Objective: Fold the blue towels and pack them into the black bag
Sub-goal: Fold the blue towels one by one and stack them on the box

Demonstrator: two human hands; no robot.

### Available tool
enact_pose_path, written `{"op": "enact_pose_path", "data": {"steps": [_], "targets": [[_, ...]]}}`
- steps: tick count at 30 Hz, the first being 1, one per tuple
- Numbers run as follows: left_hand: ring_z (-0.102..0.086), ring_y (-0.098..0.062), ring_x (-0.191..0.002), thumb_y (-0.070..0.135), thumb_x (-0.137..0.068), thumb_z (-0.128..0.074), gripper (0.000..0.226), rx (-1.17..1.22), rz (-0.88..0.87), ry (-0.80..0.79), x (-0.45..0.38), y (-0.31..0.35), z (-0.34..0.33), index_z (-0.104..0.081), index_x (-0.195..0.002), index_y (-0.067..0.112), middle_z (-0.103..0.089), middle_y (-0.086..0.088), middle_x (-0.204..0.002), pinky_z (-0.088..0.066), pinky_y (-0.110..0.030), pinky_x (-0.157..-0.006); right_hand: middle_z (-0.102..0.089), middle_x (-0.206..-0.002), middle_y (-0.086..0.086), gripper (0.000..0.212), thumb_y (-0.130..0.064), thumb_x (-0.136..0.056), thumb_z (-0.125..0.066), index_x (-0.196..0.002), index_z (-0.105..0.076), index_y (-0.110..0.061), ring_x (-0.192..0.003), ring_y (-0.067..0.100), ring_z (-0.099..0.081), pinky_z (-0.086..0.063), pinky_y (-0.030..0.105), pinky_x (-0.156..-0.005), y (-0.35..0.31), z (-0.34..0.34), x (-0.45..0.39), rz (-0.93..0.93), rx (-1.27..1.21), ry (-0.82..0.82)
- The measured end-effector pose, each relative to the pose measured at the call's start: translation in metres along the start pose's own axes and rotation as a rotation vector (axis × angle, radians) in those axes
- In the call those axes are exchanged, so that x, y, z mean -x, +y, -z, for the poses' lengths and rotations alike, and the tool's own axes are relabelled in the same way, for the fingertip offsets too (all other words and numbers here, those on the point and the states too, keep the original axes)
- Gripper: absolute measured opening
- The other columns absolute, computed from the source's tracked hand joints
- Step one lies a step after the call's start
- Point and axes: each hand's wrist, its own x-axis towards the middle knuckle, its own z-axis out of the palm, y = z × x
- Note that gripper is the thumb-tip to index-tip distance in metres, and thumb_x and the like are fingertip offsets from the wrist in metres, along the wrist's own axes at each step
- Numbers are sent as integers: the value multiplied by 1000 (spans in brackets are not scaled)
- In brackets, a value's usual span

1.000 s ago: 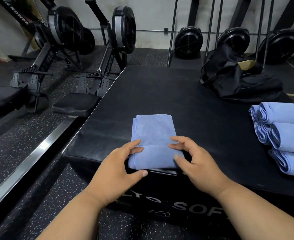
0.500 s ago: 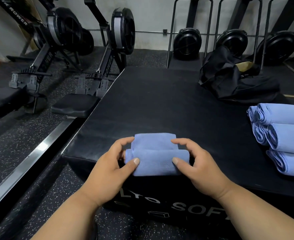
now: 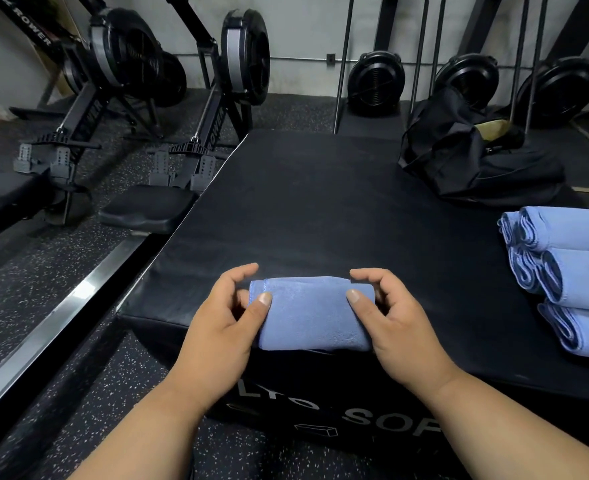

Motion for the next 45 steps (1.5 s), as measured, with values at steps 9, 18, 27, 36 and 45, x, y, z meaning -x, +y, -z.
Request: {"op": "enact_pose_path", "data": {"steps": [9, 18, 27, 36, 45], "targets": [[-64, -3, -77, 41, -100, -65, 31, -23, 85, 92, -4, 0, -13, -55, -130, 43, -66, 3, -87, -47, -26, -79, -68, -98, -5, 11, -45, -100, -63, -111, -65, -43, -91, 10, -63, -53, 30, -84, 0, -6, -10, -87, 84, 83], [-72, -15, -97, 25, -86, -86, 69, 109, 72, -115, 5, 1, 3, -51, -141, 48, -72, 3, -101, -55, -33, -90, -63, -111, -19, 42, -48, -89, -61, -131, -56, -52, -105, 7, -63, -50, 28, -97, -2, 11, 2, -15, 21, -229], [-56, 4, -131, 47, -65, -93, 89, -107, 103, -374, 27, 6, 21, -51, -144, 47, -65, 25, -135, -48, -26, -106, -69, -121, -3, 54, -54, -86, -60, -138, -58, -43, -109, 3, -63, -44, 18, -97, -3, 26, 14, -32, 26, -379], [-63, 7, -117, 24, -90, -75, 51, -197, 132, -79, 27, -6, -11, -60, -135, 43, -72, 23, -118, -47, -36, -112, -68, -116, -34, 47, -24, -95, -66, -136, -57, -47, -122, -4, -46, -32, 33, -116, 8, 11, 15, 95, 468, -224], [-67, -6, -100, 20, -87, -74, 75, -310, 195, 178, 23, 13, -36, -41, -155, 25, -64, 15, -116, -46, -21, -82, -47, -120, -17, 62, -30, -85, -72, -141, -50, -44, -112, 12, -53, -48, 38, -106, 8, 3, 11, 44, 474, -129]]}}
